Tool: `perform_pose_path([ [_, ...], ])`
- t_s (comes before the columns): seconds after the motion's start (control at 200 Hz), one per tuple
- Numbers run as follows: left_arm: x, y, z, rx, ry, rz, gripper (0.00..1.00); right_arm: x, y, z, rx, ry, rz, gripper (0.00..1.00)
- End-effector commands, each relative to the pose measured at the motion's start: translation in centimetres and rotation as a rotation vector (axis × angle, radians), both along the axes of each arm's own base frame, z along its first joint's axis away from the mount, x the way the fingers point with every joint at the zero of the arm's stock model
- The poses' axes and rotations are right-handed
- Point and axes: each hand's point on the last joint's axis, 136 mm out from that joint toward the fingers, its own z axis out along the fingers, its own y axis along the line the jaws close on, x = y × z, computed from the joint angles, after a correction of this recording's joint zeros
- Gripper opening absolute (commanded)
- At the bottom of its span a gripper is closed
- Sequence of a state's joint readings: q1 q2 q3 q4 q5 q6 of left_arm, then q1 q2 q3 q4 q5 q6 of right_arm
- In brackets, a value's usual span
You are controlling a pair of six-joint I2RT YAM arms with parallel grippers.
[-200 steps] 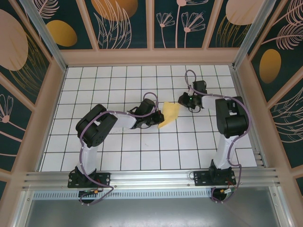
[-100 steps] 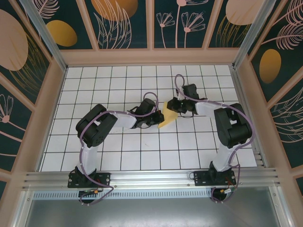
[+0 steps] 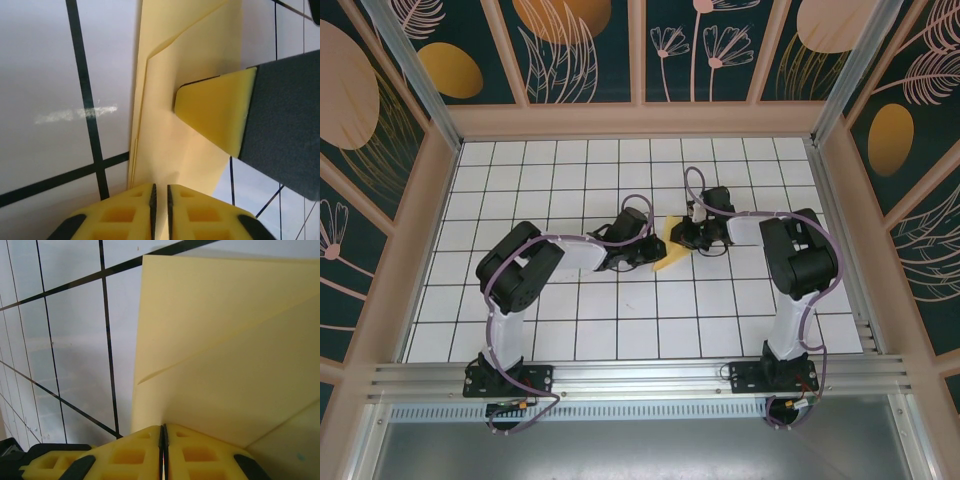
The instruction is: Fold a paper plane with a square sheet of paper (pick it up from the middle)
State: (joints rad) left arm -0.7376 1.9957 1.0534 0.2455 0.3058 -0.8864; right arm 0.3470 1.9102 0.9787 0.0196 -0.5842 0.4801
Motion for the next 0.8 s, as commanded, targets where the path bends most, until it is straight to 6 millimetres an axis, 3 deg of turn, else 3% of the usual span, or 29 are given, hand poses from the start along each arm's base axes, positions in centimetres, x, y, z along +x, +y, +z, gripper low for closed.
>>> perform_pose_path([
  [0.0, 0.4, 0.0, 2.6, -0.011, -0.023, -0.002, 0.21, -1.4, -0.5, -2.0, -0.028, 0.064, 0.003, 0.1],
  [0.49, -2.8, 0.1, 0.5, -0.059, 0.072, -0.054, 0.24, -1.5, -0.4, -2.4, -0.017, 0.068, 0.006, 0.1],
  [0.585, -3.6, 0.9, -0.7, -0.026, 0.098, -0.052, 0.24, -1.6, -0.4, -2.6, -0.02, 0.075, 0.005, 0.1],
  [0.675, -3.6, 0.9, -0.5, -0.027, 0.091, -0.054, 0.24, -1.6, -0.4, -2.7, -0.018, 0.076, 0.006, 0.1],
  [0.796, -2.9, 0.4, 1.3, -0.059, 0.044, -0.053, 0.25, -1.6, -0.4, -2.7, -0.017, 0.077, 0.006, 0.1],
])
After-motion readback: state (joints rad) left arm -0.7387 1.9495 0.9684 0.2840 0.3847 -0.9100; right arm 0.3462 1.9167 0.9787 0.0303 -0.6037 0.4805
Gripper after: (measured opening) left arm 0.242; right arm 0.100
